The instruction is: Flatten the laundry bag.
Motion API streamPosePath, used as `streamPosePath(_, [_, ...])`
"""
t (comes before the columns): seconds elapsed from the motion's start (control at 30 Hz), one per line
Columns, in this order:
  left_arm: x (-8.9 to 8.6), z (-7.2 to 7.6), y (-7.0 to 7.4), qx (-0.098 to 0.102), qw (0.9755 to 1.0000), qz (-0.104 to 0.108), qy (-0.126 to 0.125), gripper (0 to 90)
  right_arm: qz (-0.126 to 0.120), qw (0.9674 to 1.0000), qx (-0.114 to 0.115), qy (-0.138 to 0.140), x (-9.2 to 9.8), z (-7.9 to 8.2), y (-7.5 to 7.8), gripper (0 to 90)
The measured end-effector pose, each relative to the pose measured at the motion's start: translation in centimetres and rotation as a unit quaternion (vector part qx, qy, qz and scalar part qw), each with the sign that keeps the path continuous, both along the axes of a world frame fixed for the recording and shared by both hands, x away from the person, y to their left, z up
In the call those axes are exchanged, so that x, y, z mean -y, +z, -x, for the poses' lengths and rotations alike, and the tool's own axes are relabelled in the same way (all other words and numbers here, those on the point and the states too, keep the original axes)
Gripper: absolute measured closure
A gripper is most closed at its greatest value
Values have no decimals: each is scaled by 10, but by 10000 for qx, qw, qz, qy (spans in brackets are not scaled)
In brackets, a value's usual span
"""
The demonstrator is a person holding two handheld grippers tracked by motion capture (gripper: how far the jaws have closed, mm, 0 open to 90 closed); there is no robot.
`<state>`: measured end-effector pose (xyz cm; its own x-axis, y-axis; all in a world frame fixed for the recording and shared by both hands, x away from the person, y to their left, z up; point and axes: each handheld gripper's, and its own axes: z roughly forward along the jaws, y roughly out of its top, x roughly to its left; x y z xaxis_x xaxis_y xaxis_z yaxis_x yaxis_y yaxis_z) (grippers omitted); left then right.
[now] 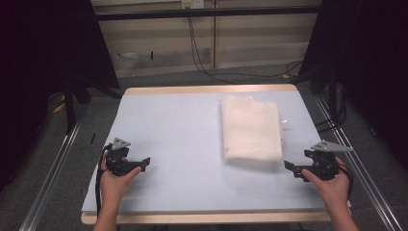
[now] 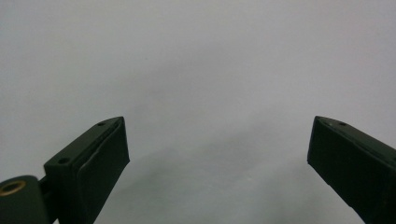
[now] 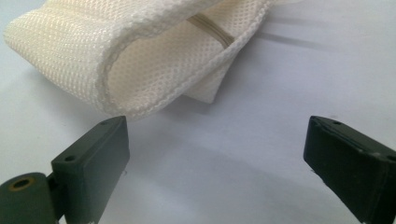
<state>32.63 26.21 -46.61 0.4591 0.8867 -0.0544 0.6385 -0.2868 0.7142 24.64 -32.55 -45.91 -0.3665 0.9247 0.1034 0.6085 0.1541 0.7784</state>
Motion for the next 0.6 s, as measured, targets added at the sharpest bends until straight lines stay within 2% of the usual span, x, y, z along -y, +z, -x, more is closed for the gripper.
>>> streamPosePath(0.1, [0,0,0,-55,9999,-59,-76,51,37,10000,29,29,-3,-1,2,76])
streamPosePath(0.17, [1,0,0,-43,10000,-2,-78,51,2,9999,103,33,-5,-2,4,90])
streamPosePath(0.3, [3,0,-1,-46,9999,46,-84,51,-81,10000,1,10,-7,-4,3,127])
streamPosePath(0.37, [5,1,-1,-50,9999,37,-100,51,-139,9999,-38,5,-7,-5,3,152])
streamPosePath(0.47, [7,1,0,-35,9998,-27,-170,52,-255,9997,31,13,-8,-6,3,227])
streamPosePath(0.5, [8,2,0,-13,9999,9,-150,52,-267,9996,22,24,-8,-7,3,228])
streamPosePath(0.53, [8,2,1,-38,9997,-69,-221,52,-321,9995,68,27,-10,-8,4,254])
streamPosePath(0.6, [11,3,0,-13,9998,-17,-205,53,-338,9993,111,63,-13,-8,5,284])
